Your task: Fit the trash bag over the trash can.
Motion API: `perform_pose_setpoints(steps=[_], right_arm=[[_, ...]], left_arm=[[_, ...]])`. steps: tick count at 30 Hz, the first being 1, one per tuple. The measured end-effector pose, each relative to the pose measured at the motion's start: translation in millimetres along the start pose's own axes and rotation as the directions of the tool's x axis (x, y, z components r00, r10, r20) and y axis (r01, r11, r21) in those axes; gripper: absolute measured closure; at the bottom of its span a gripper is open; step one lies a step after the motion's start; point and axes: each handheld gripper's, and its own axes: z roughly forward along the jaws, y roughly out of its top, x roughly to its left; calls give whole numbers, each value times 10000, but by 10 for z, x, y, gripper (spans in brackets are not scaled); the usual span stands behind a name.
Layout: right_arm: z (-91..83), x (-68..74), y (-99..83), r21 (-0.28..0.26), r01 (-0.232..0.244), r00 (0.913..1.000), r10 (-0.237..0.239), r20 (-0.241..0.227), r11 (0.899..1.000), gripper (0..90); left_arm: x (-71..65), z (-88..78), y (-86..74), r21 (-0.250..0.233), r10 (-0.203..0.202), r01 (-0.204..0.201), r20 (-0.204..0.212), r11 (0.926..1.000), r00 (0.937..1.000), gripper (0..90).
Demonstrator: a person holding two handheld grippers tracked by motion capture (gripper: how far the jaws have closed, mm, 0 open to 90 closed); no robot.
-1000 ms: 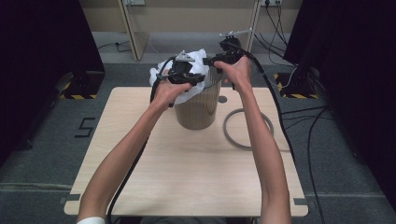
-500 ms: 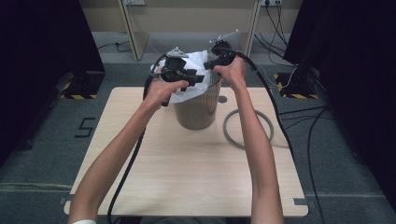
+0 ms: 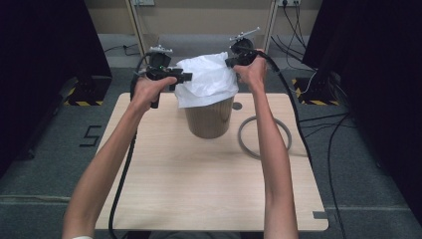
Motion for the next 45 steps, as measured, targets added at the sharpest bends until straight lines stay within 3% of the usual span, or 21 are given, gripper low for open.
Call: perform_pose_setpoints(steps=[2,4,10,15,17,21,25,27,31,33,36,39,43,45], right_arm=[[-5,3,3,-10,-73,10000,73,-24,10000,765],[-60,22,-1,152,-382,9992,380,110,9992,535],[-333,85,-65,254,-602,9976,593,353,9979,380],[-541,231,-229,922,-353,9986,388,-366,9951,417],[-557,308,-275,929,75,9980,-17,-629,9956,572],[-440,409,-255,1196,1034,9928,-951,-734,9874,812],[-235,411,-176,1580,1446,9881,-1341,-755,9768,883],[-110,383,-140,1892,1607,9867,-1530,-547,9687,885],[64,291,-129,2380,1603,9869,-1516,-545,9580,842],[60,268,-123,2246,1322,9911,-1258,-428,9654,742],[-45,291,-107,1660,945,9952,-890,-404,9816,595],[-172,355,-98,1156,747,9950,-662,-753,9905,540],[-242,475,-133,1195,1151,9886,-1019,-1108,9861,524],[-222,526,-164,1376,1415,9850,-1256,-1184,9803,528]], left_arm=[[2,85,-34,128,101,-99,-147,9999,9998,652],[-12,140,-47,159,257,-253,-293,9996,9992,711],[-41,216,-66,384,485,-470,-379,9982,9981,716],[-27,236,-78,399,371,-356,-364,9986,9986,698],[-24,243,-79,402,339,-326,-312,9987,9989,668],[-29,219,-67,342,330,-321,-255,9989,9991,603],[5,127,-27,-20,80,-80,-131,10000,9999,522],[35,65,-11,-121,-32,30,-226,9999,9997,432],[153,-63,-11,-424,-334,306,-677,9986,9971,352],[230,-93,-30,-398,-452,415,-976,9983,9942,312],[341,-70,-88,-302,-944,912,-1302,9954,9870,281],[394,18,-133,-151,-1184,1175,-1346,9930,9838,266],[385,135,-141,-229,-1377,1358,-1348,9905,9813,316],[363,178,-129,-281,-1255,1227,-1393,9920,9823,386]])
